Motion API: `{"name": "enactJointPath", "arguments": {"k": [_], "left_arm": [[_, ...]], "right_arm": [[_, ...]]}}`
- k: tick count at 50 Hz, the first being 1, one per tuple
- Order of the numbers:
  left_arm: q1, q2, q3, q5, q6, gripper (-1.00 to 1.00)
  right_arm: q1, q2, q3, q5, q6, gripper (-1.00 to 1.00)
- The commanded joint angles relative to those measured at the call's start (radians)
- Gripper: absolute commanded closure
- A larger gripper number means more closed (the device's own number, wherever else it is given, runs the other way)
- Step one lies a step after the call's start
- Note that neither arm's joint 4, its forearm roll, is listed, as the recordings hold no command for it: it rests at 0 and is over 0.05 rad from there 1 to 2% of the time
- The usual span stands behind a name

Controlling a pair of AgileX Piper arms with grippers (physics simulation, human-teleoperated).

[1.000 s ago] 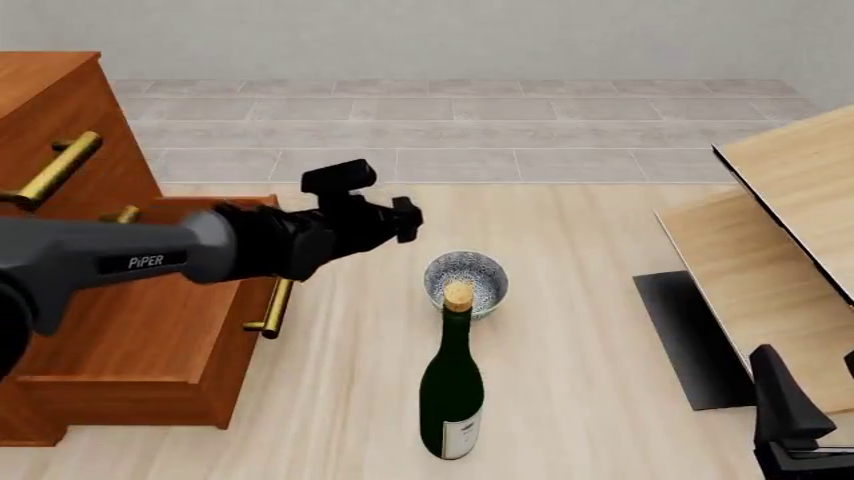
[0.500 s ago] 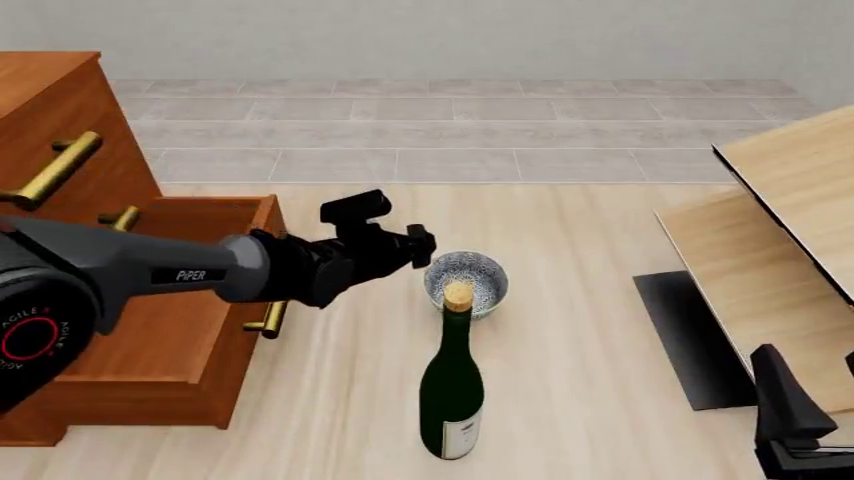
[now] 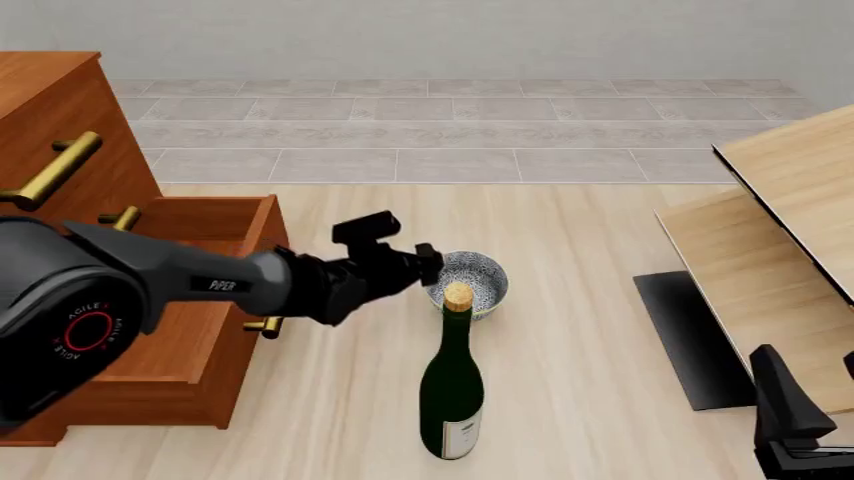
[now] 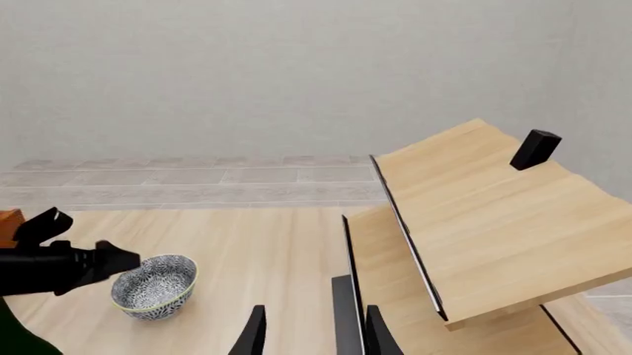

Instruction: Put the bowl on top of the cabinet.

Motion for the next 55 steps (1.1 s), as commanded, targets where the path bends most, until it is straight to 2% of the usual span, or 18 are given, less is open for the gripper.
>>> {"name": "enactJointPath", "arguments": {"k": [1,38,55], "left_arm": [[-0.013,0.029,-0.007,-0.014,-0.008,-1.0],[-0.052,0.082,-0.01,-0.044,-0.019,-1.0],[-0.058,0.078,-0.005,-0.053,0.002,-1.0]], "right_arm": [[0.001,0.002,0.001,0.0,0.003,-1.0],[0.004,0.011,0.005,-0.012,0.009,-1.0],[0.003,0.01,0.006,-0.01,0.008,-1.0]]}}
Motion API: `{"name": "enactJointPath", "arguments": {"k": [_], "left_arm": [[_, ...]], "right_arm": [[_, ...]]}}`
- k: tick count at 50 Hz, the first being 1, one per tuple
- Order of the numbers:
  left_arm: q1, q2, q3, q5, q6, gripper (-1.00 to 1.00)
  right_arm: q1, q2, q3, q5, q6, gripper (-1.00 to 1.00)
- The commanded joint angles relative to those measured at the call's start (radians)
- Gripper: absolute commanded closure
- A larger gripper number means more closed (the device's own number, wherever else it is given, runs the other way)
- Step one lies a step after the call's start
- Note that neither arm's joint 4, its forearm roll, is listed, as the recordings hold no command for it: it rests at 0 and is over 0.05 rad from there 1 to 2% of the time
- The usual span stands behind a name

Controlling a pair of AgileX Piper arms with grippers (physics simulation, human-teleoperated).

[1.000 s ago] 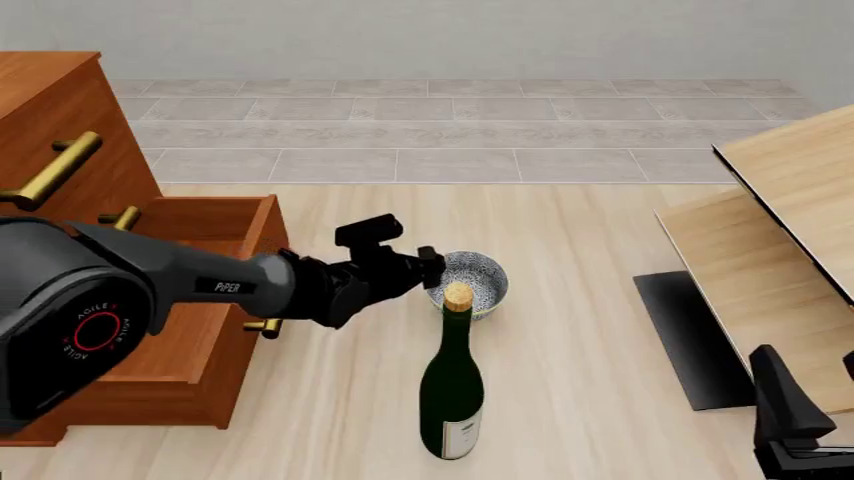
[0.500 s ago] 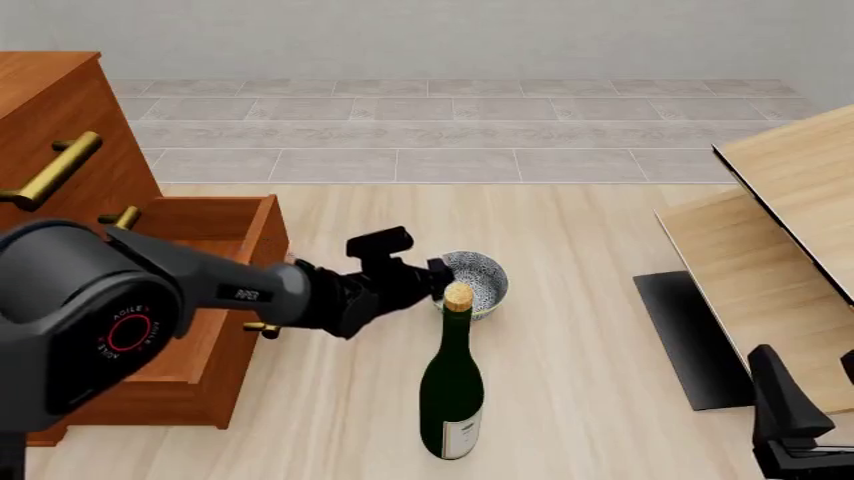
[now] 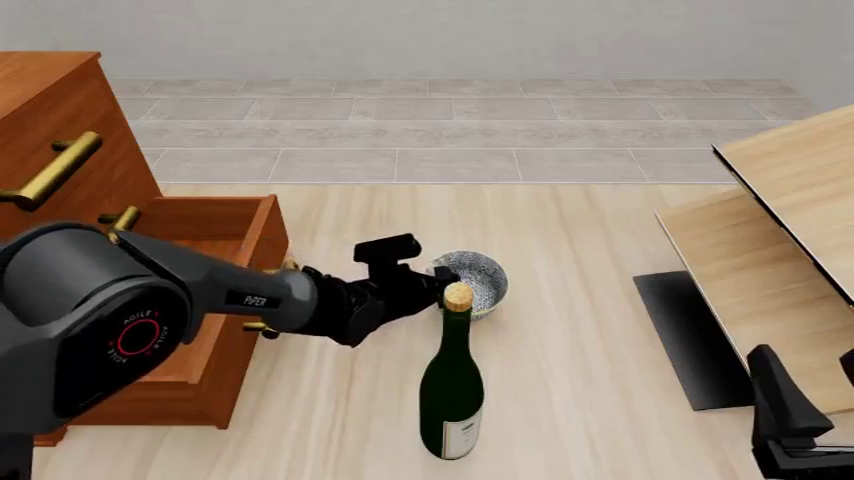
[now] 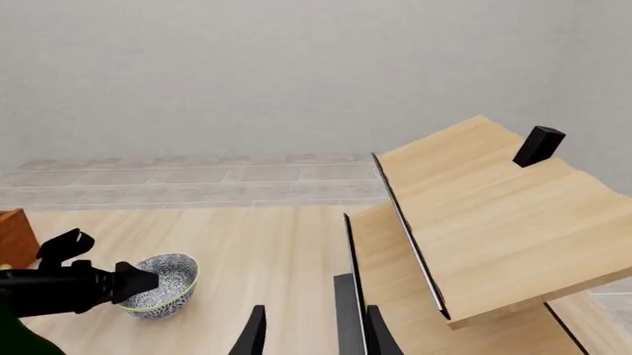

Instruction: Put the bowl on top of the cabinet.

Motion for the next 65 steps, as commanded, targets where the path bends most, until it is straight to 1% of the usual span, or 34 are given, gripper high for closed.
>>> {"name": "enactJointPath", "arguments": {"k": [1,2,3,9,12,25,27,30,31,33,35,38,39,40,41,42,43,44,47,48,50,51,52,54,55,56,58,59,62,65], "left_arm": [[0.002,0.002,0.002,0.001,-0.007,1.0],[0.003,0.002,0.002,-0.003,-0.007,1.0],[0.036,0.001,-0.013,0.014,0.016,1.0],[0.042,-0.018,-0.015,0.019,0.033,1.0],[0.064,-0.022,-0.026,0.025,0.042,1.0],[0.08,-0.064,-0.017,0.028,0.025,1.0],[0.095,-0.088,-0.008,0.022,0.013,1.0],[0.108,-0.098,-0.011,0.033,0.013,1.0],[0.101,-0.114,0.002,0.023,0.007,1.0],[0.12,-0.136,0.008,0.027,0.028,1.0],[0.119,-0.172,0.028,0.026,0.061,1.0],[0.115,-0.209,0.058,0.025,0.047,1.0],[0.124,-0.22,0.07,0.018,0.021,1.0],[0.118,-0.234,0.076,0.022,0.029,1.0],[0.113,-0.261,0.096,0.003,0.035,1.0],[0.123,-0.273,0.102,0.008,0.022,1.0],[0.119,-0.291,0.11,0.006,0.036,1.0],[0.136,-0.29,0.11,0.018,0.008,1.0],[0.165,-0.311,0.115,0.013,0.004,1.0],[0.174,-0.303,0.11,0.018,-0.014,1.0],[0.19,-0.309,0.114,0.017,-0.023,1.0],[0.192,-0.314,0.115,0.018,-0.012,1.0],[0.198,-0.322,0.124,0.012,-0.025,1.0],[0.203,-0.344,0.135,0.012,-0.016,1.0],[0.203,-0.344,0.135,0.012,-0.016,1.0],[0.201,-0.367,0.154,0.014,-0.037,1.0],[0.199,-0.4,0.176,0.006,-0.032,1.0],[0.177,-0.42,0.196,-0.008,-0.042,1.0],[0.182,-0.447,0.212,-0.004,-0.044,1.0],[0.168,-0.505,0.25,-0.015,-0.04,1.0]], "right_arm": [[-0.001,0.001,0.0,0.0,0.0,-1.0],[0.0,0.001,0.0,0.0,0.0,-1.0],[0.001,0.001,0.0,0.0,0.0,-1.0],[0.001,0.002,-0.003,0.002,0.002,-1.0],[0.001,0.002,-0.002,0.001,0.002,-1.0],[-0.002,0.003,0.0,-0.002,0.006,-1.0],[-0.001,0.002,0.001,-0.002,0.006,-1.0],[-0.002,0.001,-0.001,0.0,0.007,-1.0],[-0.003,0.0,0.0,0.0,0.008,-1.0],[-0.003,0.0,0.001,0.0,0.009,-1.0],[-0.002,0.001,0.0,-0.001,0.009,-1.0],[-0.001,0.0,0.001,-0.001,0.01,-1.0],[-0.001,0.0,0.002,-0.001,0.011,-1.0],[0.0,-0.001,0.002,-0.001,0.01,-1.0],[0.0,-0.001,0.003,-0.001,0.01,-1.0],[0.0,-0.001,0.003,-0.001,0.01,-1.0],[0.001,-0.002,0.003,0.0,0.011,-1.0],[0.001,-0.003,0.002,0.001,0.011,-1.0],[0.001,-0.004,0.0,0.003,0.01,-1.0],[0.001,-0.004,0.0,0.003,0.009,-1.0],[0.001,-0.006,-0.001,0.005,0.009,-1.0],[0.0,-0.007,-0.002,0.006,0.01,-1.0],[-0.002,-0.008,-0.003,0.008,0.01,-1.0],[-0.002,-0.009,-0.001,0.006,0.01,-1.0],[-0.002,-0.009,-0.001,0.006,0.01,-1.0],[-0.002,-0.009,-0.002,0.007,0.01,-1.0],[0.0,-0.007,-0.003,0.007,0.011,-1.0],[0.001,-0.007,-0.003,0.007,0.011,-1.0],[0.002,-0.008,0.0,0.004,0.012,-1.0],[0.0,-0.009,0.0,0.004,0.014,-1.0]]}}
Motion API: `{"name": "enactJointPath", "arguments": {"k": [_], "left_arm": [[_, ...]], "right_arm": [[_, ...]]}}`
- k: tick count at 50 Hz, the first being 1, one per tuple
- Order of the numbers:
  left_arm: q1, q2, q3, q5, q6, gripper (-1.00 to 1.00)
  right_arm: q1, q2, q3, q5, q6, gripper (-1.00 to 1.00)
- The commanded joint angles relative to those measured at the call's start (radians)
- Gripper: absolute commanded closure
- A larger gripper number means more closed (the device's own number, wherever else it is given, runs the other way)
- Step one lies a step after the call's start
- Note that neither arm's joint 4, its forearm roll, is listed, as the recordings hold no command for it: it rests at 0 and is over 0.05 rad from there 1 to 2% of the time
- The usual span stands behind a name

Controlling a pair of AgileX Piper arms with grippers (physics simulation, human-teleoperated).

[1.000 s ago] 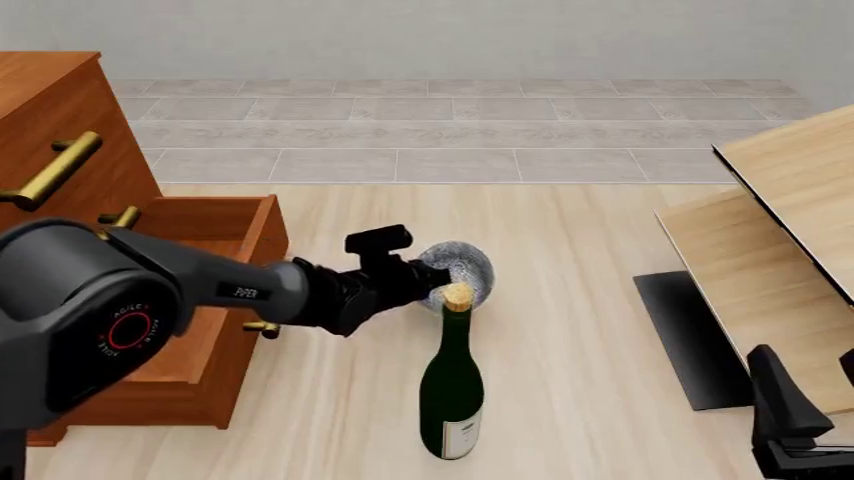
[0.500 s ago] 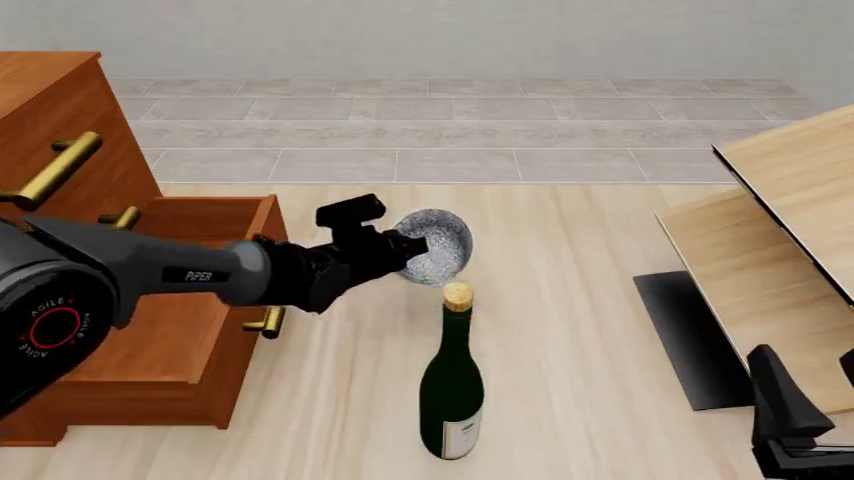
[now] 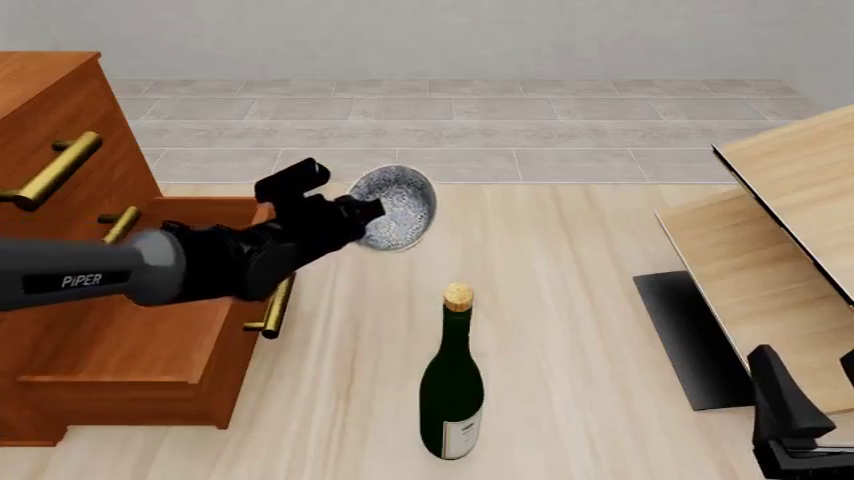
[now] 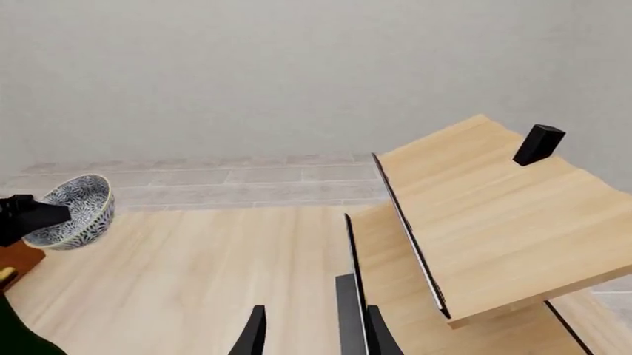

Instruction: Put the bowl on top of the cabinet.

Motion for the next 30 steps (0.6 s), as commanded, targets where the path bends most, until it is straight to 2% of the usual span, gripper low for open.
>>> {"name": "enactJointPath", "arguments": {"k": [1,3,8,10,23,24,28,30], "left_arm": [[0.011,-0.145,0.093,-0.023,-0.025,1.0],[-0.013,-0.173,0.12,-0.033,-0.027,1.0],[0.011,-0.217,0.15,-0.04,-0.012,1.0],[-0.013,-0.242,0.171,-0.038,-0.017,1.0],[0.015,-0.379,0.28,-0.038,-0.018,1.0],[0.031,-0.398,0.285,-0.03,0.005,1.0],[0.069,-0.433,0.308,-0.019,0.005,1.0],[0.087,-0.467,0.309,0.001,0.045,1.0]], "right_arm": [[0.0,-0.003,0.001,0.001,0.003,-1.0],[0.0,-0.002,0.001,0.001,0.004,-1.0],[-0.001,-0.002,-0.001,0.002,0.006,-1.0],[-0.002,-0.003,0.0,0.002,0.007,-1.0],[-0.002,-0.003,-0.003,0.005,0.009,-1.0],[-0.001,-0.003,-0.003,0.005,0.009,-1.0],[0.001,-0.002,0.0,0.003,0.009,-1.0],[0.001,-0.002,-0.001,0.004,0.009,-1.0]]}}
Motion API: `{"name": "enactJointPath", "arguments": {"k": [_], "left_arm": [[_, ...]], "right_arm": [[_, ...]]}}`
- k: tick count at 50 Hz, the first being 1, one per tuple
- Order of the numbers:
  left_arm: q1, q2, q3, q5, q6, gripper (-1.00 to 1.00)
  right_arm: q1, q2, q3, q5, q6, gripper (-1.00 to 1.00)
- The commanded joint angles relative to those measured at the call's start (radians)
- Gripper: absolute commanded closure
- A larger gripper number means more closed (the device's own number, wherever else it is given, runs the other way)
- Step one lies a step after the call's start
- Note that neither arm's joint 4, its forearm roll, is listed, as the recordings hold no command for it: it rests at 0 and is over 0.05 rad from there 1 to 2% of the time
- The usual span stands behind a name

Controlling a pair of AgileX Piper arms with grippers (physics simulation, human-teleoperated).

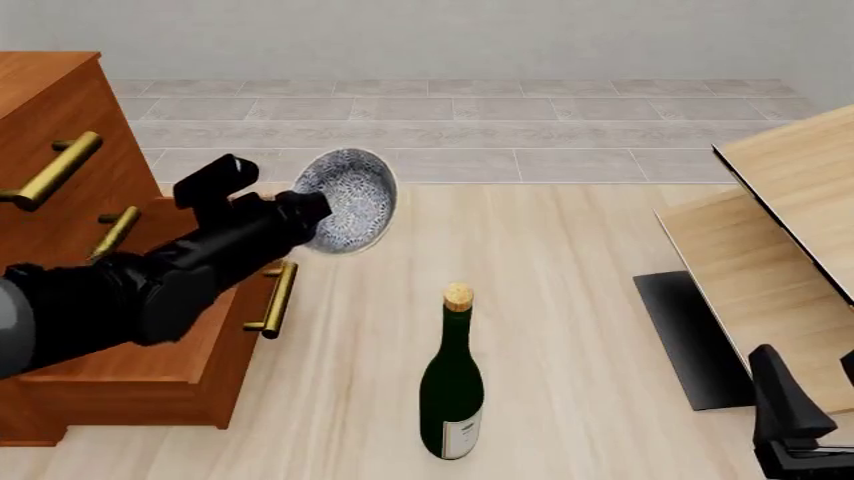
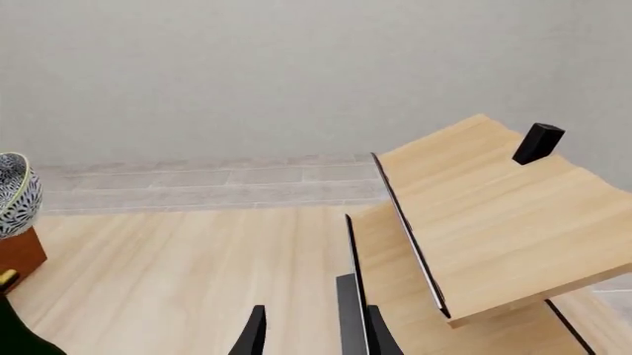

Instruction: Put the bowl on top of the cabinet.

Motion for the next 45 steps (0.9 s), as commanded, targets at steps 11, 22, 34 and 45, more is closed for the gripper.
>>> {"name": "enactJointPath", "arguments": {"k": [11,22,34,45], "left_arm": [[0.123,-0.208,0.026,0.19,0.092,1.0],[0.188,-0.265,-0.129,0.482,0.184,1.0],[0.197,-0.224,-0.351,0.741,0.212,1.0],[0.244,-0.169,-0.558,0.941,0.165,1.0]], "right_arm": [[0.006,0.002,0.002,0.0,-0.002,-1.0],[0.009,0.005,0.003,-0.004,-0.005,-1.0],[0.008,0.003,0.003,-0.004,-0.008,-1.0],[0.007,0.001,0.001,-0.002,-0.007,-1.0]]}}
